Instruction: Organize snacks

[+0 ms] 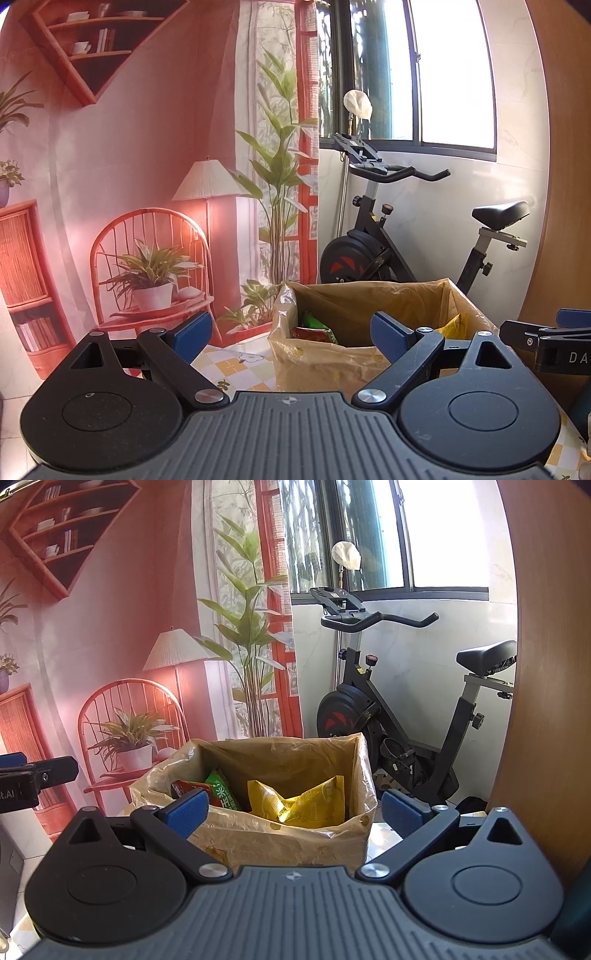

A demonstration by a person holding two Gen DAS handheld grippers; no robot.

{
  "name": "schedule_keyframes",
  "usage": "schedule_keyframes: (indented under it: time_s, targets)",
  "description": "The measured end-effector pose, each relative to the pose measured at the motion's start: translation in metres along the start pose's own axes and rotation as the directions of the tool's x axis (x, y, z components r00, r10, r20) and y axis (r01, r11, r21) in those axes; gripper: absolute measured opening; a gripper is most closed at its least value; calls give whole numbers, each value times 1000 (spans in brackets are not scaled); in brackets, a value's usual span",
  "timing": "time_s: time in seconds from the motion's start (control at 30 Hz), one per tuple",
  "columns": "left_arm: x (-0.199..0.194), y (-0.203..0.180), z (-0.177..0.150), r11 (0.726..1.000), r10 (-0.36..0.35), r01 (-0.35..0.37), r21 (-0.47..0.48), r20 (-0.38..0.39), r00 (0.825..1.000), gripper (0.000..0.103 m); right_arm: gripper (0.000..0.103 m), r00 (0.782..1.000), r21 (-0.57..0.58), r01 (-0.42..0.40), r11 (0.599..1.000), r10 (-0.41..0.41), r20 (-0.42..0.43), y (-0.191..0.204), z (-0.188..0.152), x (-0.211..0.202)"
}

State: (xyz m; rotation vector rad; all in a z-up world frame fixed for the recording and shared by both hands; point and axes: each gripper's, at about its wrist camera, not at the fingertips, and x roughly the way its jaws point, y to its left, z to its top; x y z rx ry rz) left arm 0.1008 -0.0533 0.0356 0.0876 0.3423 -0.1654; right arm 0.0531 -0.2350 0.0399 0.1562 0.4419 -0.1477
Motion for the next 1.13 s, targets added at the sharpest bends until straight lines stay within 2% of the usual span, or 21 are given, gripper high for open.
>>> schedule_keyframes:
  time_s: [1.13]
  targets:
    - [-6,-2,-2,1000,-6,6,-2,-3,1000,94,102,1000,3,9,1000,-9,7,-1,3,-4]
